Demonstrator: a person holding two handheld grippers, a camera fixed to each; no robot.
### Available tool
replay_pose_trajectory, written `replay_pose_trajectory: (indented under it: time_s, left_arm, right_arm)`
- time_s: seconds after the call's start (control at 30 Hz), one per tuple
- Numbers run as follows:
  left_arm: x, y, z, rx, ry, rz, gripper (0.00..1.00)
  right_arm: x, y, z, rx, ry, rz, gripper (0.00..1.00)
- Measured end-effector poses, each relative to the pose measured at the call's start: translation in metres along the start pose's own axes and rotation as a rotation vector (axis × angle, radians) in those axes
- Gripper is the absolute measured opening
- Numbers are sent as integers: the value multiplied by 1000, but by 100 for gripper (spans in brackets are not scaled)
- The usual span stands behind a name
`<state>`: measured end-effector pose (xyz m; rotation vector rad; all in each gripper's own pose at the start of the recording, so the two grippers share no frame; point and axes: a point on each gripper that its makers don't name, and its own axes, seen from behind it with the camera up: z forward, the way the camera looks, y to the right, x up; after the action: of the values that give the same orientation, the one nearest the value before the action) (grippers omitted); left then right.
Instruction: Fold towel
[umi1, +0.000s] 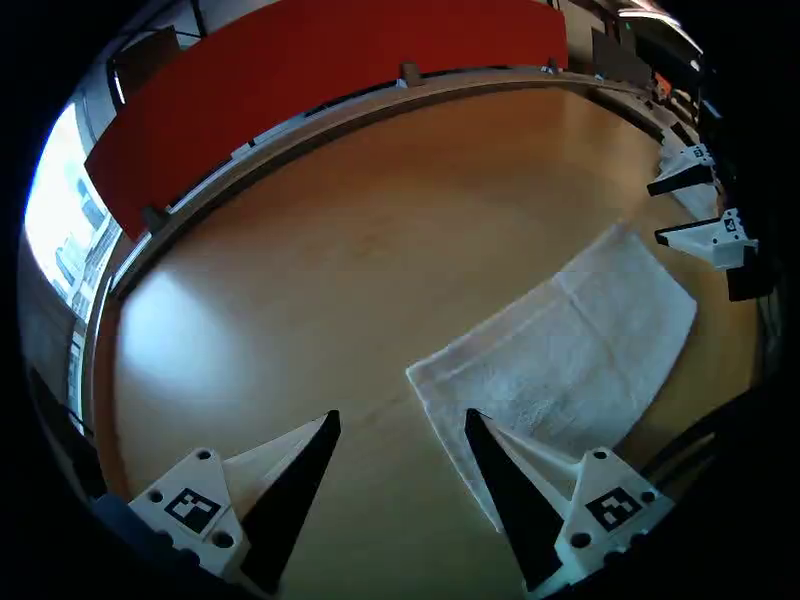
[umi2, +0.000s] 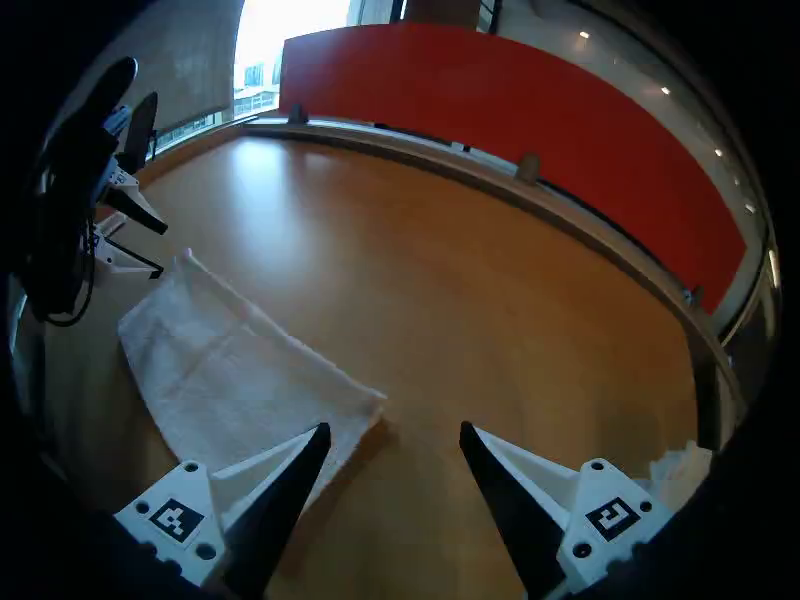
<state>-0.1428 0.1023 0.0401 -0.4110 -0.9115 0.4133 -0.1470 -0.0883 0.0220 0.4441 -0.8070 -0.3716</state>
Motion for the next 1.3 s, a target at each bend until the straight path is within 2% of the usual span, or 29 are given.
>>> replay_pose_trajectory:
  time_s: [0.27,0.53,0.77,1.07,1.3]
  left_arm:
    - [-2,2,-7,-5,13,-12,93]
    - [-17,7,-21,-8,9,-48,93]
    - [-32,15,-33,-11,11,-90,93]
    - [-47,26,-48,-14,10,-119,93]
    - [-53,31,-52,-18,8,-131,93]
  right_arm:
    - [1,-8,-6,14,9,1,100]
    - [-3,-21,-20,26,16,6,100]
    - [-11,-32,-35,35,18,18,100]
    - [-22,-47,-52,39,20,39,100]
    - [-26,-50,-56,41,21,46,100]
